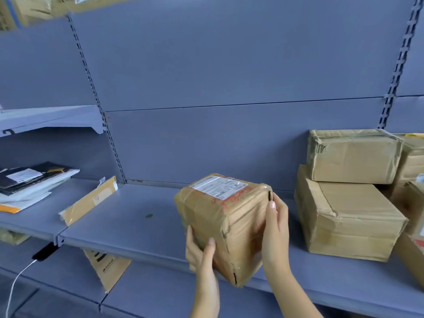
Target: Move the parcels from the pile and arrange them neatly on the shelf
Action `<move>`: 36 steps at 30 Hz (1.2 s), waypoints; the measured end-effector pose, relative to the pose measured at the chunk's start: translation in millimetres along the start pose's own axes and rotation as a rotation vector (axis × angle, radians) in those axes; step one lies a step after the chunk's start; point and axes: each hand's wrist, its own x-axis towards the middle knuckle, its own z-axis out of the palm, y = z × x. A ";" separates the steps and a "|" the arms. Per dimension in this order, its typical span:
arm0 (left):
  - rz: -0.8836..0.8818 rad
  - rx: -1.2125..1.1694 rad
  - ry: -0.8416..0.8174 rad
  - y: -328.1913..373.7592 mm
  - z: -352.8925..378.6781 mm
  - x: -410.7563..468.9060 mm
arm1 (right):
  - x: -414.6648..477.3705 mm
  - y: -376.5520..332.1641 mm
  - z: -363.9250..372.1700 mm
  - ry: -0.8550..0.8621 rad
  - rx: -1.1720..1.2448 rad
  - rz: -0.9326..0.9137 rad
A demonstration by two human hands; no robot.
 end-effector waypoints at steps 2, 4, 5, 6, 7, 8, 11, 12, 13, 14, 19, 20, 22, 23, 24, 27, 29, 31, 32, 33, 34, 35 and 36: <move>-0.043 -0.028 0.043 6.2 -4.5 13.1 | 2.0 6.9 -6.2 -0.012 0.071 0.097; -0.026 -0.042 0.082 21.1 -12.5 32.7 | 3.1 8.1 -12.1 0.018 0.061 0.139; -0.001 -0.044 0.069 29.7 -17.3 42.8 | 1.8 8.2 -14.0 0.067 0.021 0.119; 0.040 -0.053 0.040 37.0 -21.8 56.3 | -1.0 8.7 -14.9 0.143 0.000 0.087; 0.081 -0.043 0.011 44.5 -26.0 69.1 | -7.9 7.4 -13.6 0.218 0.013 0.052; 0.112 -0.006 -0.009 52.0 -29.0 81.6 | -18.7 5.0 -10.0 0.274 0.043 -0.003; 0.120 0.129 -0.075 71.4 -27.3 103.9 | -62.8 7.3 8.9 0.178 -0.037 -0.333; 0.106 0.152 -0.103 74.8 -24.3 105.0 | -73.9 11.3 15.8 0.080 -0.118 -0.425; 0.103 0.160 -0.117 74.9 -21.8 102.7 | -80.5 14.5 21.1 0.004 -0.213 -0.489; 0.117 0.161 -0.103 72.4 -20.5 97.3 | -79.2 19.4 23.4 -0.026 -0.292 -0.532; 0.305 0.142 0.196 53.0 -34.7 56.2 | -18.3 19.8 2.2 -0.016 -0.235 -0.259; 0.317 0.149 0.167 50.2 -36.7 49.0 | -3.6 19.6 -4.6 -0.020 -0.232 -0.157; 0.305 0.177 0.089 48.1 -36.1 39.0 | 19.7 17.0 -13.1 -0.004 -0.239 -0.006; 0.305 0.185 0.086 48.7 -34.8 37.7 | 24.8 14.0 -14.2 0.006 -0.236 0.038; 0.308 0.182 0.117 50.8 -33.9 39.6 | 26.1 11.3 -13.6 0.012 -0.225 0.059; 0.297 0.109 0.230 62.4 -36.3 59.2 | 15.4 8.9 -9.6 -0.004 -0.203 0.017; 0.271 0.110 0.186 70.6 -38.1 74.6 | 2.5 3.0 -2.3 -0.082 -0.175 0.004; 0.155 0.149 0.027 76.4 -31.5 83.6 | -6.4 -4.2 5.6 -0.168 -0.134 0.042; 0.072 0.169 -0.083 78.0 -25.8 84.2 | -9.1 -6.8 8.3 -0.194 -0.121 0.067; -0.011 0.161 -0.195 77.5 -19.9 82.7 | -10.2 -8.5 9.5 -0.208 -0.113 0.091; -0.090 0.106 -0.287 76.0 -14.8 79.8 | -9.6 -9.2 9.0 -0.216 -0.100 0.118; -0.137 0.051 -0.341 74.4 -10.7 77.2 | -8.3 -9.8 7.4 -0.220 -0.077 0.151; -0.145 0.015 -0.367 72.4 -8.5 75.6 | -7.4 -10.2 5.3 -0.222 -0.046 0.180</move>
